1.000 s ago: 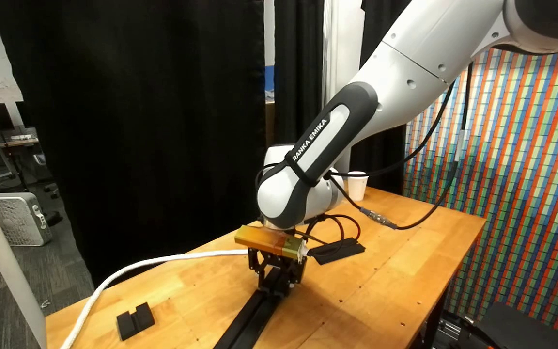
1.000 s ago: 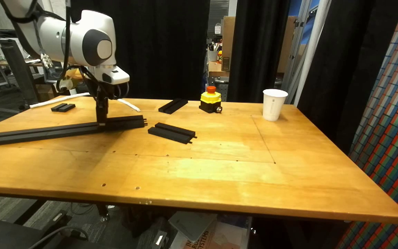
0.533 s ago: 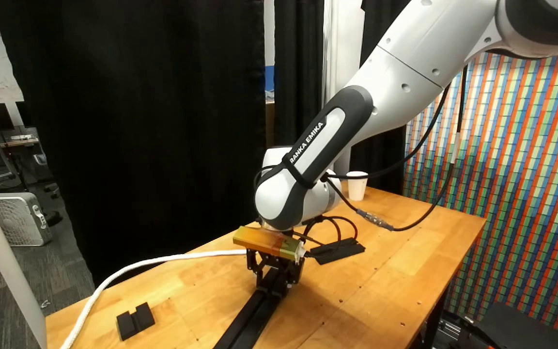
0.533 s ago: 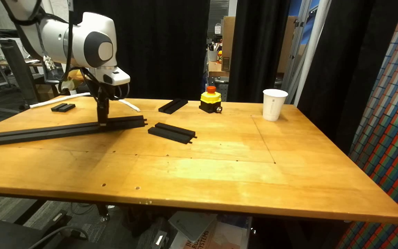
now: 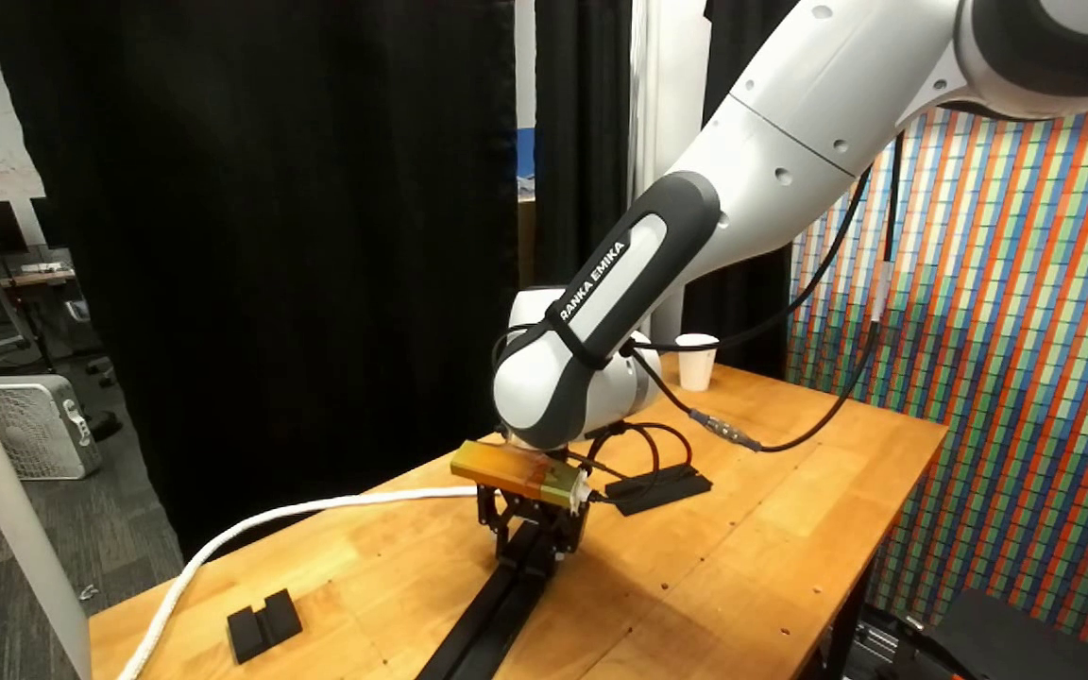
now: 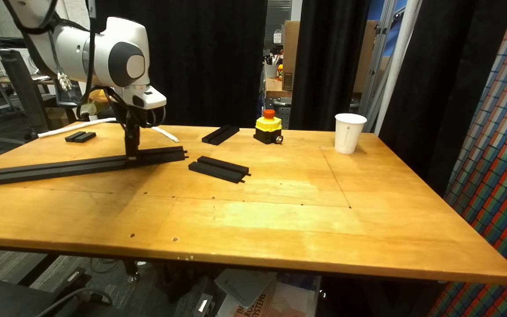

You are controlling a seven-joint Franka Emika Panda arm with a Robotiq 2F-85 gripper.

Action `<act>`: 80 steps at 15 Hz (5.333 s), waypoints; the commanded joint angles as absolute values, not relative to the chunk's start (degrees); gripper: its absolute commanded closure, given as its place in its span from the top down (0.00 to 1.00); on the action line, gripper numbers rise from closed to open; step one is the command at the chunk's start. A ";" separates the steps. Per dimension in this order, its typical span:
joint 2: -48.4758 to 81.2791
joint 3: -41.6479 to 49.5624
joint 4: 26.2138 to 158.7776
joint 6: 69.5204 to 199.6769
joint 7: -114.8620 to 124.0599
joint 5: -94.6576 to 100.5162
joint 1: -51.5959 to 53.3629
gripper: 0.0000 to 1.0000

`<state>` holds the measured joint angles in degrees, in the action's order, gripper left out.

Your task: Connect the black pads together

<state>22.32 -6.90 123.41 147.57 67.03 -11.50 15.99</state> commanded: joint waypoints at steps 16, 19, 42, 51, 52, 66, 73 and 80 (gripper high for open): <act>21.03 -6.08 124.41 145.11 71.07 -10.19 17.91 0.45; 21.32 -6.44 124.17 144.70 71.50 -10.51 18.09 0.45; 24.25 -10.47 123.28 147.85 68.33 -16.87 17.21 0.45; 25.42 -11.63 122.12 148.12 66.39 -18.59 17.03 0.45; 25.53 -11.64 121.95 148.04 66.10 -18.53 17.01 0.45; 27.18 -11.67 119.13 147.49 64.35 -18.36 17.28 0.45; 27.64 -11.47 118.11 147.07 63.95 -17.85 17.38 0.45; 27.29 -10.80 117.64 146.29 63.35 -16.85 17.63 0.45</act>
<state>25.60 -11.21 119.45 146.65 64.85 -17.01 17.47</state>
